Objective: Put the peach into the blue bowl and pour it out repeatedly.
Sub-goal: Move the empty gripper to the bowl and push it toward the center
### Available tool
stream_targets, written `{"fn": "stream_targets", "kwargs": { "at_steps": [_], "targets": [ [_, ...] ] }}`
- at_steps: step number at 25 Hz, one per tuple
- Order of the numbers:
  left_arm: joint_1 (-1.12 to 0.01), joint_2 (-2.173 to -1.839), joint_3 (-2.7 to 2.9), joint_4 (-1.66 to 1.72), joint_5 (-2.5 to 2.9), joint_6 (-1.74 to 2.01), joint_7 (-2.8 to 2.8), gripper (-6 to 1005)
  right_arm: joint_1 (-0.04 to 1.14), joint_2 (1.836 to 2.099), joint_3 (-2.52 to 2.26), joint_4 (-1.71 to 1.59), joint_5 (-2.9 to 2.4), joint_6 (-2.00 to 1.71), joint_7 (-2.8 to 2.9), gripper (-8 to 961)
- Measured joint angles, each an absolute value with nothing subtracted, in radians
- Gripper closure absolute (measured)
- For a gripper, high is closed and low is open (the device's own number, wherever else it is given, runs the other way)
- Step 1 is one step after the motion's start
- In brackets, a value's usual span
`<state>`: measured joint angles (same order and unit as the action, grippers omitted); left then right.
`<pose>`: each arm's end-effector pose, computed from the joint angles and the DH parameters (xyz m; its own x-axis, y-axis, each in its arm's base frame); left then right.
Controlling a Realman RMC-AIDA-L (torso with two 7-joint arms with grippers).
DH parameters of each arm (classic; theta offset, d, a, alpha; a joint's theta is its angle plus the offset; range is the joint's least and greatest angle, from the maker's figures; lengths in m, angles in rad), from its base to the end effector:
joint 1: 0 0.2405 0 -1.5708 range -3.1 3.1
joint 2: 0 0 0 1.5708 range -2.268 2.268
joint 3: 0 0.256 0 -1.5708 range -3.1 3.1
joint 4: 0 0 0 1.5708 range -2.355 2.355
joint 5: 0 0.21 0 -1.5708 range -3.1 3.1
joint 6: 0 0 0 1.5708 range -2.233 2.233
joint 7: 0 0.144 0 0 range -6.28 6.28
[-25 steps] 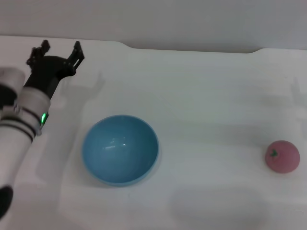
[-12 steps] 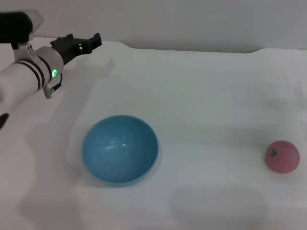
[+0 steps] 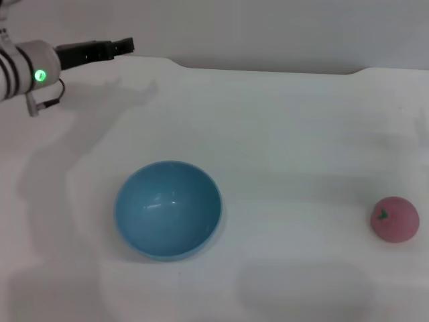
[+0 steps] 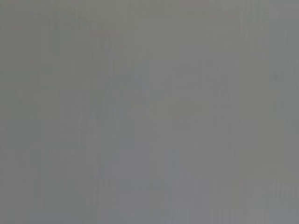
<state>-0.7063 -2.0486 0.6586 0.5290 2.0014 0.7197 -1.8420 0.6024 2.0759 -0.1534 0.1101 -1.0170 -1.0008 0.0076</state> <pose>-0.2941 0.4423 0.0291 0.4941 0.5443 0.6779 0.8657 -0.2367 -0.4410 0.3416 0.3645 -0.0115 0.7457 -0.1035 -0.6582 -0.6595 0.0252 -0.7513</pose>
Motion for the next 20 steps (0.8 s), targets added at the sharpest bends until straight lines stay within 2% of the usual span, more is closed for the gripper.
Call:
{"fn": "stream_targets", "kwargs": {
  "at_steps": [8,13,16,20],
  "targets": [
    [-0.506,-1.999,0.889,0.815,2.017,1.006,-2.211,169,0.604,2.075,-0.153,0.087,-1.017,-1.000,0.008,263],
    [-0.444,-1.938,0.881,0.873,2.038,1.266,-2.293,168,0.614,2.075,-0.145,0.070,-1.017,-0.999,0.008,264],
    [-0.408,-1.936,0.882,0.909,2.040,1.338,-2.279,168,0.620,2.075,-0.144,0.057,-1.017,-0.997,0.008,264],
    [-0.334,-1.973,0.881,0.998,2.042,1.357,-2.246,168,0.628,2.075,-0.144,0.041,-1.016,-0.982,0.008,263]
  ]
}}
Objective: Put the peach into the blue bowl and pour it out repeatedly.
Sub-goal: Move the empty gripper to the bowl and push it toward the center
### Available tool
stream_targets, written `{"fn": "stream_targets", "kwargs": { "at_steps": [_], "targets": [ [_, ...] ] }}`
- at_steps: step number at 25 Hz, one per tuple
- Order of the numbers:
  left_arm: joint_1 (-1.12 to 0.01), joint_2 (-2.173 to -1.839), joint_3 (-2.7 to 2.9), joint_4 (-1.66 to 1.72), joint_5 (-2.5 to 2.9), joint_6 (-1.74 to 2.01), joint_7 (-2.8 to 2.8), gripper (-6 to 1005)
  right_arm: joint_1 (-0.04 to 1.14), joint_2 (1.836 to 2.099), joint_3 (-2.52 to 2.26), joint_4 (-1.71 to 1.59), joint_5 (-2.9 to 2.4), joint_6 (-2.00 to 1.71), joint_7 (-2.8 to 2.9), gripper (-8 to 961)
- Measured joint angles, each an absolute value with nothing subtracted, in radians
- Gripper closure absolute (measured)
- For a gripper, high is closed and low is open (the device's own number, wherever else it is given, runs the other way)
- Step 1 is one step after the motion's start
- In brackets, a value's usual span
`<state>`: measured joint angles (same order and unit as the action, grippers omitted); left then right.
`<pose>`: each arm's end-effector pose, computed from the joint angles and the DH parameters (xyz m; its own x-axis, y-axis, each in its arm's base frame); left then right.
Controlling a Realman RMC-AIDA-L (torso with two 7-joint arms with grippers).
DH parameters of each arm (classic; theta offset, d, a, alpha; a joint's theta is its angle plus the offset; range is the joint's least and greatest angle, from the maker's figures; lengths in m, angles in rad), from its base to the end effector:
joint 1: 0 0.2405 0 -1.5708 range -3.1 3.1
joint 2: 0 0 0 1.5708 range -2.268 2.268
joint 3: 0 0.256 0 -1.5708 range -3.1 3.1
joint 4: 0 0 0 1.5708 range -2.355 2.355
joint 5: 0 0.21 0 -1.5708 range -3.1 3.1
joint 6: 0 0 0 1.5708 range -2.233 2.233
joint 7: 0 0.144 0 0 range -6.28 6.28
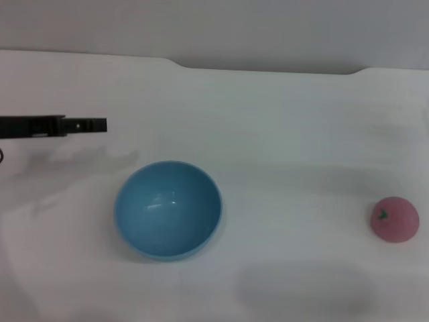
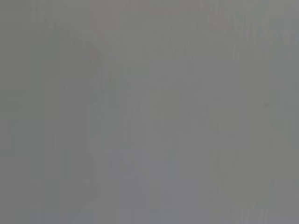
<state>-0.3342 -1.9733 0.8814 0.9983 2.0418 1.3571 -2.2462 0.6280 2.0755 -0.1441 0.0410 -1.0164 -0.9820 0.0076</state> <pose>-0.3175 0.3316 0.0772 0.3974 0.7748 0.4917 0.9177 -0.3386 -0.2079 0.3389 0.3797 0.0068 0.7776 -0.0670 -0.6252 -0.6236 0.0451 -0.7805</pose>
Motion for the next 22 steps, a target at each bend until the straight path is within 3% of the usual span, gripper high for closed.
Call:
{"fn": "stream_targets", "kwargs": {
  "at_steps": [7,14,22],
  "targets": [
    [-0.300,-1.987,0.879,1.048,2.116,1.442,-2.273,168,0.631,2.075,-0.144,0.035,-1.016,-0.974,0.008,264],
    [-0.309,-2.043,0.875,1.194,2.278,1.518,-2.315,169,0.629,2.075,-0.144,0.035,-1.015,-0.968,0.008,264],
    [-0.374,-2.051,0.911,1.257,2.398,1.598,-2.427,168,0.631,2.075,-0.144,0.040,-1.015,-0.959,0.008,263]
  ]
}}
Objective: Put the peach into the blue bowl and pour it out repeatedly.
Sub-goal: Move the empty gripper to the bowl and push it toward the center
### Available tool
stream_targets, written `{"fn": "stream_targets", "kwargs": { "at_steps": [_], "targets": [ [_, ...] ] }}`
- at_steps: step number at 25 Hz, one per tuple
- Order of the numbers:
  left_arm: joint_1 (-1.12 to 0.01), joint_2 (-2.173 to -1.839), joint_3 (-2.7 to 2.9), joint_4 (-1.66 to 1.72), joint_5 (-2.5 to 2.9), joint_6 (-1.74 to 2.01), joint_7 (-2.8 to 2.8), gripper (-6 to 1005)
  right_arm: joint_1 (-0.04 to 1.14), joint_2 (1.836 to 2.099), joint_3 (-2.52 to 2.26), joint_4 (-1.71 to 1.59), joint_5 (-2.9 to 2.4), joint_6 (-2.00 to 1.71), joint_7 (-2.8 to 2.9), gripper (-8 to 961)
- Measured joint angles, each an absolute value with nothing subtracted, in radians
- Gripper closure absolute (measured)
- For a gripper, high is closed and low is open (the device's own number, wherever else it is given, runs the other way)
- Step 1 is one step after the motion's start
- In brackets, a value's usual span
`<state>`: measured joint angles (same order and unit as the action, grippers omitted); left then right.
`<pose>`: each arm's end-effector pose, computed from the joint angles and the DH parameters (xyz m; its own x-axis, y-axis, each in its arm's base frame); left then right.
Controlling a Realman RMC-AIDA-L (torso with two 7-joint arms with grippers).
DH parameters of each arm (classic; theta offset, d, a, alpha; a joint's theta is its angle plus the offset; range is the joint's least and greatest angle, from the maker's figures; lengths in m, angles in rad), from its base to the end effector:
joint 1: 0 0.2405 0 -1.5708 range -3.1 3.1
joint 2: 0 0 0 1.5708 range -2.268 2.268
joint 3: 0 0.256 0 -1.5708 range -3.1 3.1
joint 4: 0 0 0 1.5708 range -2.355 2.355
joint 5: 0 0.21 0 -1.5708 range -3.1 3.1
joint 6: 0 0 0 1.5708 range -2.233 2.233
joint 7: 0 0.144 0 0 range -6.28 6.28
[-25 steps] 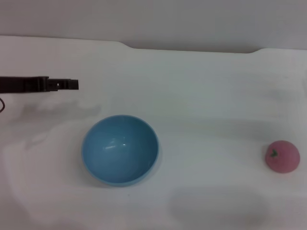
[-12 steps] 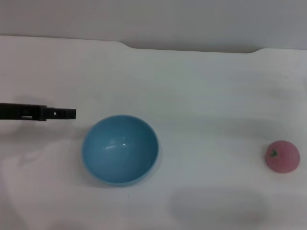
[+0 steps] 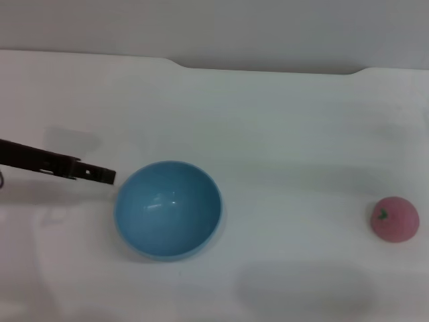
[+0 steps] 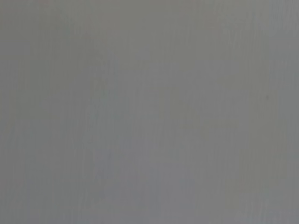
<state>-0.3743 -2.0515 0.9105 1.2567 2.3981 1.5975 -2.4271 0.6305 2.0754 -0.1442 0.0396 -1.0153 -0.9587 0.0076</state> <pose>-0.2880 0.3159 0.0667 0.4448 0.8739 0.1959 0.8741 -0.3759 -0.3077 0.3408 0.3804 0.0053 0.7761 -0.0875 -0.6245 -0.6231 0.0452 -0.7808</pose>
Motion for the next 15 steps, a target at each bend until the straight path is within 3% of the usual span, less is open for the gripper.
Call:
{"fn": "stream_targets", "kwargs": {
  "at_steps": [15],
  "targets": [
    [-0.459,-2.055,1.152,1.237,2.506,1.563,-2.556,169,0.629,2.075,-0.144,0.040,-1.015,-0.959,0.008,264]
  ]
}}
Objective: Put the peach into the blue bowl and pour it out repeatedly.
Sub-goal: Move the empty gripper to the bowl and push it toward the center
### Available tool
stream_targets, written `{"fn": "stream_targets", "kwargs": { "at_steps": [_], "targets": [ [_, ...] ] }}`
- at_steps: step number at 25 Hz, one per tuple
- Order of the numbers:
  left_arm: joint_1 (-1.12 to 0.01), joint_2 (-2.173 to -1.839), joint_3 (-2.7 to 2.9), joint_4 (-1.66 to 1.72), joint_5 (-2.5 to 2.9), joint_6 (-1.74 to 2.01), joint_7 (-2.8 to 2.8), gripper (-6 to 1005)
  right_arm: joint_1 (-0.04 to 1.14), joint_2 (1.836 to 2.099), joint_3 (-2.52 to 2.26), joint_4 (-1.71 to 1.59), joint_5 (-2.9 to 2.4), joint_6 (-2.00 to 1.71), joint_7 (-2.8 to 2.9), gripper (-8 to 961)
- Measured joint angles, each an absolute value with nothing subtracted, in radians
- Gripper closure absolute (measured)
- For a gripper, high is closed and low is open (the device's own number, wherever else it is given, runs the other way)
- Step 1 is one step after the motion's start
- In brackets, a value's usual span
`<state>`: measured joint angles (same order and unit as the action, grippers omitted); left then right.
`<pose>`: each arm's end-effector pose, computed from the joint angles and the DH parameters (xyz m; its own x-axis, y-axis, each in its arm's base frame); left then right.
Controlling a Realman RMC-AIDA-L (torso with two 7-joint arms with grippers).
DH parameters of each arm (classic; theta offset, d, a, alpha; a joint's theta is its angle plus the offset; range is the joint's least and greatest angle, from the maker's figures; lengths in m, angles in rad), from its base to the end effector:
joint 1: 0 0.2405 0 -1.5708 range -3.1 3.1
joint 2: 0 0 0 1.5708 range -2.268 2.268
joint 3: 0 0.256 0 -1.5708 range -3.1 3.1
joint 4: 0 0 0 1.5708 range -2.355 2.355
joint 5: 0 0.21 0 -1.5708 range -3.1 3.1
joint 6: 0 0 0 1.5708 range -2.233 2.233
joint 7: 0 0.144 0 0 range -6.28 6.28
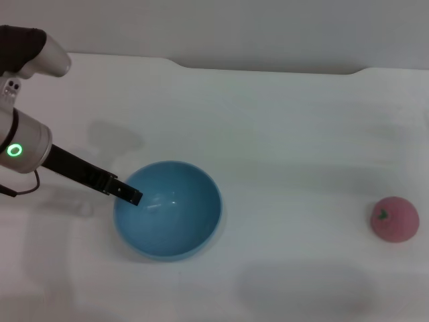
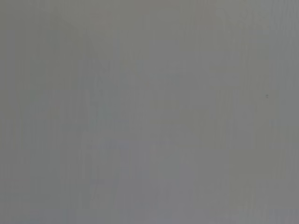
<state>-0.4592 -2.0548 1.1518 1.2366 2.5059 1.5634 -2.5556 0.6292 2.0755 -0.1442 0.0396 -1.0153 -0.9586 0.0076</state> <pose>-0.2590 0.3313 0.0272 0.4916 0.8707 -0.0147 0.8050 -0.4608 -0.3737 0.3413 0.3799 0.0052 0.7760 -0.0886 -0.6245 -0.6231 0.0460 -0.7808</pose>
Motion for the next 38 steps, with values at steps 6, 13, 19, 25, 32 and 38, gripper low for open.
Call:
{"fn": "stream_targets", "kwargs": {
  "at_steps": [6,13,19,25,32,38],
  "targets": [
    [-0.490,-2.055,1.155,1.183,2.508,1.557,-2.557,168,0.623,2.076,-0.144,0.039,-1.015,-0.960,0.008,263],
    [-0.513,-2.056,1.167,1.100,2.509,1.498,-2.549,168,0.619,2.077,-0.144,0.041,-1.015,-0.966,0.008,264],
    [-0.523,-2.054,1.191,1.047,2.510,1.465,-2.544,169,0.614,2.077,-0.144,0.041,-1.015,-0.966,0.008,264],
    [-0.545,-2.055,1.194,1.000,2.510,1.432,-2.543,178,0.612,2.077,-0.144,0.041,-1.015,-0.968,0.008,264],
    [-0.563,-2.056,1.222,0.956,2.509,1.400,-2.547,208,0.609,2.077,-0.144,0.042,-1.015,-0.970,0.008,263],
    [-0.566,-2.056,1.223,0.954,2.500,1.399,-2.553,233,0.599,2.078,-0.144,0.043,-1.015,-0.970,0.008,263]
  ]
}}
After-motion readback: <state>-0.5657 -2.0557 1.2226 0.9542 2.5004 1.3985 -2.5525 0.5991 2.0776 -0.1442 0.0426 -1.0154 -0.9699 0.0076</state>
